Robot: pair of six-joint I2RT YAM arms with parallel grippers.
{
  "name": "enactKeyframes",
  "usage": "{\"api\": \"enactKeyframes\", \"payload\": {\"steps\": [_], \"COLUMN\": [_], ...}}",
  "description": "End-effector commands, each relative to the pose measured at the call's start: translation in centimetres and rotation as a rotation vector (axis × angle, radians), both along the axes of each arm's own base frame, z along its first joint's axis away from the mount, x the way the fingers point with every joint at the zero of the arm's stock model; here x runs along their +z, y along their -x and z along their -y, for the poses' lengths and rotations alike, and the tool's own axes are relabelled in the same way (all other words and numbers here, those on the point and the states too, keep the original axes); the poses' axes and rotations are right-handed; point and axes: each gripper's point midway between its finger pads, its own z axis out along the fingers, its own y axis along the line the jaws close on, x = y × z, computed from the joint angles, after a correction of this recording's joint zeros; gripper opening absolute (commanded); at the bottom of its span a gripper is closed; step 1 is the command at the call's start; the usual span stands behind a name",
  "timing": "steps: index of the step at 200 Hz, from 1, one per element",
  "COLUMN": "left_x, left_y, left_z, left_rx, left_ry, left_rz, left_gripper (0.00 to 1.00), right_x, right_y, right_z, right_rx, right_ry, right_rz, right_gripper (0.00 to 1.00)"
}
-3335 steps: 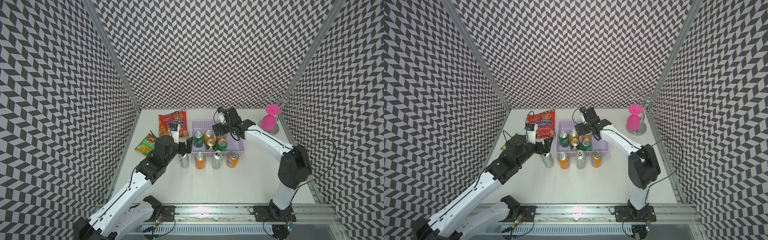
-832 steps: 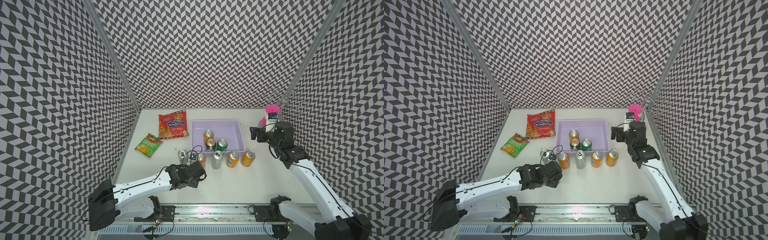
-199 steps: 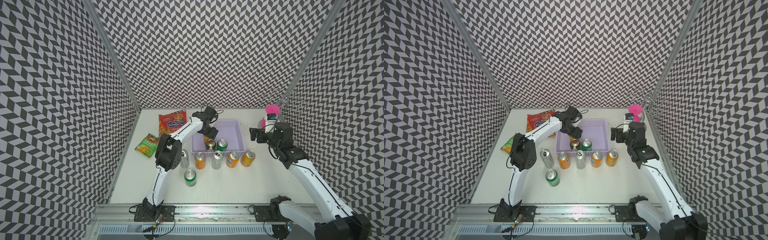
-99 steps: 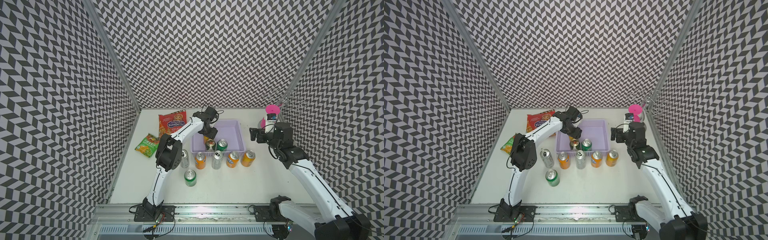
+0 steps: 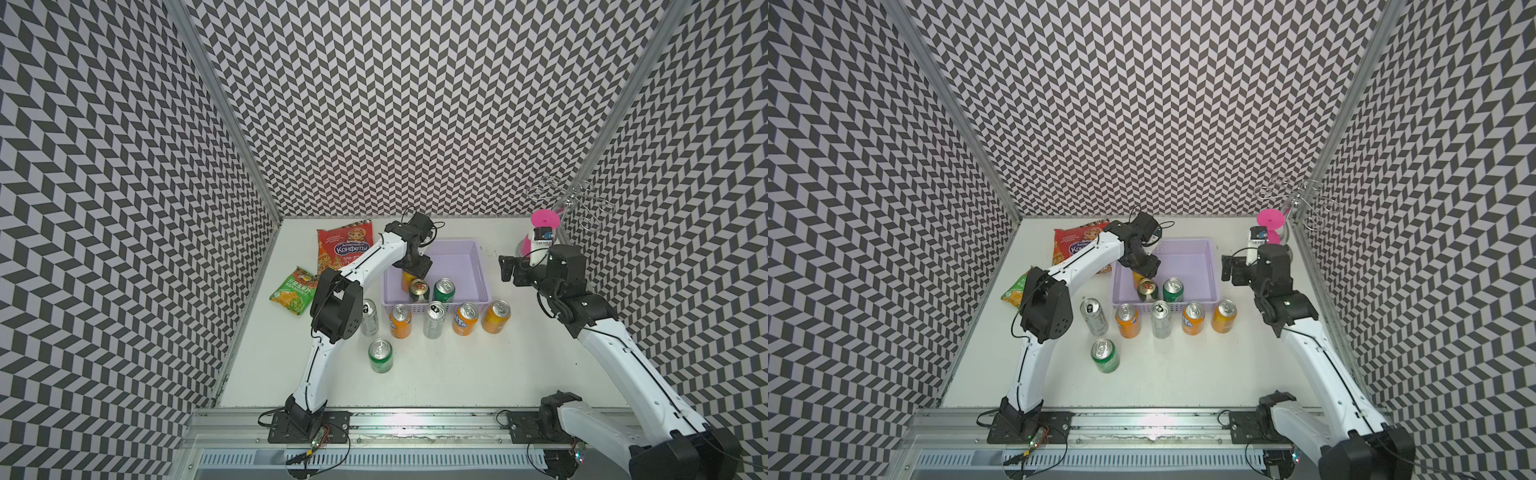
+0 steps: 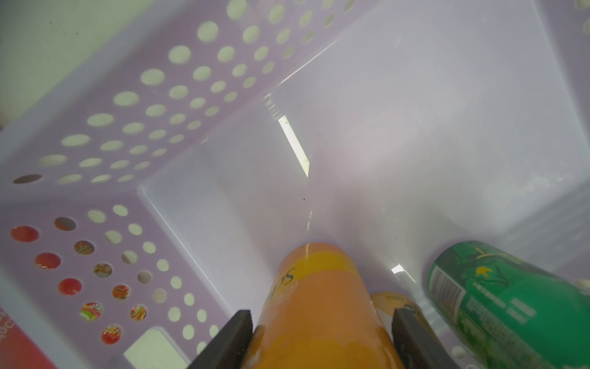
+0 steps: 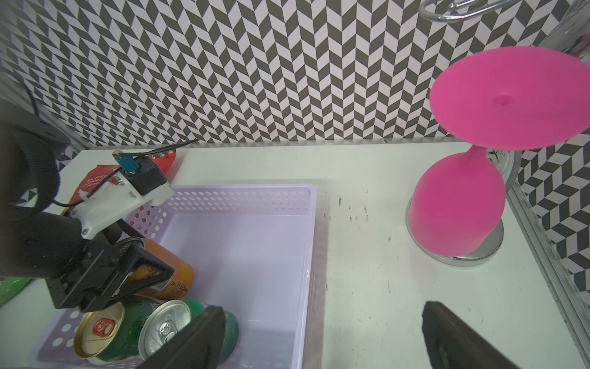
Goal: Take out the drinks from the basket
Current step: Pick up the drink from the basket.
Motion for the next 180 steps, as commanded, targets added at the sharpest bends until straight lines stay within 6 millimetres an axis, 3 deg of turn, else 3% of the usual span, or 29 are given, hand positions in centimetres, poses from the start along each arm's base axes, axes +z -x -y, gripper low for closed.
{"api": "enactKeyframes", "payload": {"steps": [1,116,180], "left_x": [6.6,11.7,12.0], "left_y": [-0.2,1.3,1.7], "left_z": [-0.6,-2.2,-2.8], "left_rx": [-0.001,0.005,0.009], "left_ry": [0.042,0.061,0.048], "left_rz": [0.121,0.179,0.181], "left_gripper": [0.56,0.54,0.53], "right_x": [1.0,0.9,1.0], "right_y": [-0.3,-0.3,-0.3], "right_z": [0.0,0.1,0.1], "right_rx": [0.004,-0.001,-0.003], "right_ry": [-0.002,-0.001,0.001], "right_rz": [0.049,0.047,0.049], "right_gripper": [1.00,1.00,1.00]}}
